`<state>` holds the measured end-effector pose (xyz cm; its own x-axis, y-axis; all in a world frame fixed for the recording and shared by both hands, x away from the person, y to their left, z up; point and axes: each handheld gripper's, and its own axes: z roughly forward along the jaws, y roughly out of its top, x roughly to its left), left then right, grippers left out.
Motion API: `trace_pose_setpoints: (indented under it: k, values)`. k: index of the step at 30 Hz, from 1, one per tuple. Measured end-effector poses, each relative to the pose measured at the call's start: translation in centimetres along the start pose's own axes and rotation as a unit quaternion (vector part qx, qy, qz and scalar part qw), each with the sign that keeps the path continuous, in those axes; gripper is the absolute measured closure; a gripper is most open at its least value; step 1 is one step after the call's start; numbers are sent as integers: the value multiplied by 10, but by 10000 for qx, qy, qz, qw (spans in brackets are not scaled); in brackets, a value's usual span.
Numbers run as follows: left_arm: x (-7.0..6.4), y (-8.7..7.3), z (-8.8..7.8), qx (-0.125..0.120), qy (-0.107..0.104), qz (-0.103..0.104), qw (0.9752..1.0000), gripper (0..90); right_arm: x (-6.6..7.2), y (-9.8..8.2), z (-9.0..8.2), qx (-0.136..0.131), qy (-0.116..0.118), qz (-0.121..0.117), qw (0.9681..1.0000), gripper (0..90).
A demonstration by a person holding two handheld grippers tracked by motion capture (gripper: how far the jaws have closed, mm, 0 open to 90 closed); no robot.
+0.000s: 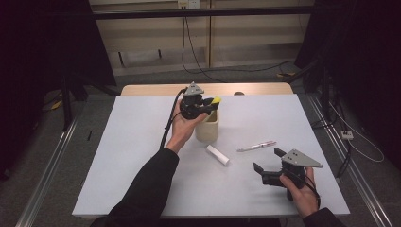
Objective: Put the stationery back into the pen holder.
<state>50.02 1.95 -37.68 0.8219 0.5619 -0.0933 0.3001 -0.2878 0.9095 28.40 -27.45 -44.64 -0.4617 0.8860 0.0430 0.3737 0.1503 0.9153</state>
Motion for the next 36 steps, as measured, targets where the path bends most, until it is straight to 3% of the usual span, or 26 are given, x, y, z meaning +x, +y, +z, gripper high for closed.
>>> trace_pose_setpoints:
  k: [9,14,17,23,28,36]
  values:
    - [1,-5,-2,81,1,-48,10000,665,0,0,0,-3,-2,-6,10000,45]
    - [-1,0,-10,16,47,-18,10000,517,0,0,0,1,-3,-4,10000,44]
    - [-1,2,-13,20,77,-103,9999,385,0,0,0,6,0,-6,10000,45]
    - [1,3,-20,180,225,-54,9996,200,0,0,0,2,-1,-11,10000,44]
    - [2,5,-28,273,233,-105,9993,136,0,0,0,1,-6,-15,10000,45]
    - [0,3,-40,350,271,-16,9990,54,0,0,0,1,-17,-11,10000,45]
